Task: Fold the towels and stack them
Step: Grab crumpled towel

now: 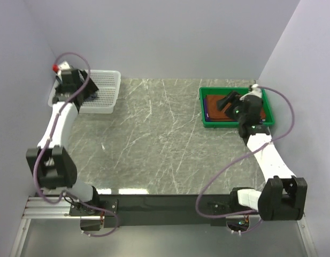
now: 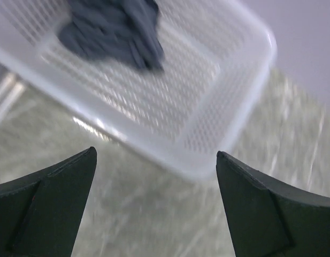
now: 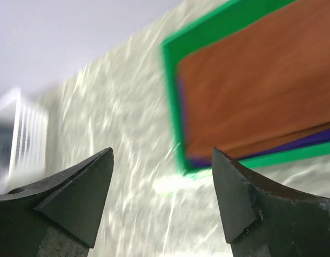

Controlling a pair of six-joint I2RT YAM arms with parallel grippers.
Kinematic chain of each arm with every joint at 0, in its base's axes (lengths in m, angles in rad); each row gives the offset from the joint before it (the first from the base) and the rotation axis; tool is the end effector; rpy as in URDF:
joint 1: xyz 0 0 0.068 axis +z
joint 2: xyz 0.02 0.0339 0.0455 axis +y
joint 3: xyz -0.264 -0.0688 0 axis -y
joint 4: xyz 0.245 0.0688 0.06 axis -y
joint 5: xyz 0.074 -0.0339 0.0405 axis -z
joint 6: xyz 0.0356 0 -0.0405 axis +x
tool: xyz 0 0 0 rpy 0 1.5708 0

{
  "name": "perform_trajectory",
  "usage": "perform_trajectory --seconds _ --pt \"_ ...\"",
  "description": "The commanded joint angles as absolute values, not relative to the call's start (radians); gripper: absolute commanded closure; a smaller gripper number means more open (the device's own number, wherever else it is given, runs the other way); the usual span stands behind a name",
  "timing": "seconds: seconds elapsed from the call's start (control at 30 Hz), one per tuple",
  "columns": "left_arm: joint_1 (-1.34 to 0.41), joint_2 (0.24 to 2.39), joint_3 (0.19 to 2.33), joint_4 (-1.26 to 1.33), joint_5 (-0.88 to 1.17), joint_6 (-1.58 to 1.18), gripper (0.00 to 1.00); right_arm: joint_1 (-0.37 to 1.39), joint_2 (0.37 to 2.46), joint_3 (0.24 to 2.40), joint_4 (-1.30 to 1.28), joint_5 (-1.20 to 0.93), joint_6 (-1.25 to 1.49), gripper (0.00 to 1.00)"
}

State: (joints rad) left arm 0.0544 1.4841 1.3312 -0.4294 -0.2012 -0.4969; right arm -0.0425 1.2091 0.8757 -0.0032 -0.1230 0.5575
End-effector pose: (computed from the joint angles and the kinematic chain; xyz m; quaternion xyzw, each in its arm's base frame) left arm 0.3385 0.0256 0.3386 -0.2842 0.8298 -0.0173 0.4799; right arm 0.2809 -0.0076 0.3008 0.2066 0.7882 0.1956 0.5458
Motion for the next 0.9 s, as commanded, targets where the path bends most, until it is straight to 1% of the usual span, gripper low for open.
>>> perform_trajectory --seconds 0.0,0.03,0.07,0.13,0.23,0.3,0.47,0.6,0.67,0.7,0.73,0.77,0.8,0.87 --pt "0.121 1.629 1.507 -0.362 -0.307 -0.555 0.01 0.052 1.149 0.833 -0.022 -0.170 0.474 0.19" --pt "0.133 1.673 1.547 -0.362 -0.299 -0.566 0.01 0.113 1.128 0.819 -0.009 -0.181 0.456 0.19" --pt "0.152 1.765 1.587 -0.362 -0.293 -0.581 0.00 0.139 1.115 0.793 -0.002 -0.192 0.443 0.19" --pt "0.161 1.859 1.712 -0.368 -0.302 -0.595 0.01 0.207 1.089 0.767 0.041 -0.204 0.433 0.19" --pt "0.179 2.078 1.871 -0.379 -0.325 -0.629 0.01 0.259 1.074 0.715 0.101 -0.255 0.426 0.19" --pt "0.186 2.144 1.942 -0.361 -0.337 -0.641 0.02 0.278 1.069 0.692 0.129 -0.276 0.399 0.19" --pt "0.201 2.319 2.014 -0.249 -0.336 -0.676 0.07 0.316 1.080 0.652 0.144 -0.304 0.356 0.19" --pt "0.204 2.422 2.086 -0.239 -0.312 -0.698 0.16 0.334 1.110 0.634 0.176 -0.353 0.341 0.20" --pt "0.204 2.448 2.082 -0.200 -0.287 -0.698 0.37 0.339 1.121 0.634 0.178 -0.362 0.328 0.20" --pt "0.206 2.448 2.063 -0.178 -0.279 -0.693 0.53 0.344 1.129 0.635 0.175 -0.371 0.324 0.20" --pt "0.206 2.444 2.054 -0.161 -0.262 -0.681 0.76 0.345 1.132 0.637 0.173 -0.377 0.319 0.20" --pt "0.212 2.441 2.040 -0.146 -0.249 -0.673 0.86 0.345 1.134 0.641 0.170 -0.382 0.318 0.21" --pt "0.212 2.436 2.039 -0.131 -0.239 -0.667 0.99 0.347 1.135 0.641 0.167 -0.387 0.318 0.21" --pt "0.215 2.392 2.030 -0.118 -0.233 -0.646 1.00 0.354 1.131 0.646 0.160 -0.388 0.307 0.21"
